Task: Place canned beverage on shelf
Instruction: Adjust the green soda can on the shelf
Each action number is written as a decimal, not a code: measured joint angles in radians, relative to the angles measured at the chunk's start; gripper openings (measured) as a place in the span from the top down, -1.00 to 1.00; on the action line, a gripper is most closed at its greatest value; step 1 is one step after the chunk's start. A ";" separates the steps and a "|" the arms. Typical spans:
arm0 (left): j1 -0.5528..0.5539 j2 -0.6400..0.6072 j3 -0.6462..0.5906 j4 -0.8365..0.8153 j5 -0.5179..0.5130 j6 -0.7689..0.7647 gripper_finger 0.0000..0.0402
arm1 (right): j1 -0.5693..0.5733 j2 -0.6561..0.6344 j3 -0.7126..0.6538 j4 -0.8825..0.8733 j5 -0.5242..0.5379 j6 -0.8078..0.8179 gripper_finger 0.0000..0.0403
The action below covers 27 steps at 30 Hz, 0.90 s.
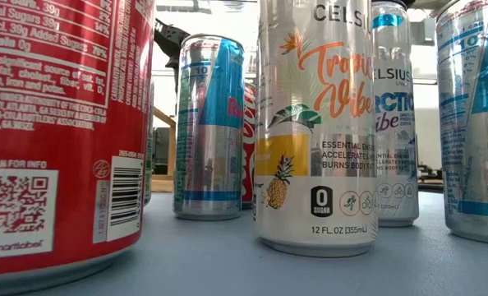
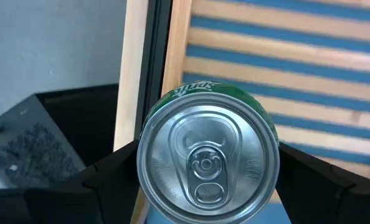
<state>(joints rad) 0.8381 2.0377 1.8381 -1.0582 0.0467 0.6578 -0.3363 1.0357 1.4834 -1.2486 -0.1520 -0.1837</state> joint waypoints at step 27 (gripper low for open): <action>0.049 0.010 -0.011 0.017 0.070 -0.065 -0.47 | 0.000 0.000 0.000 -0.023 0.000 0.000 -0.30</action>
<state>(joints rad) 0.8874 2.0476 1.8267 -1.0416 0.1165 0.5926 -0.3363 1.0355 1.4830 -1.2720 -0.1520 -0.1835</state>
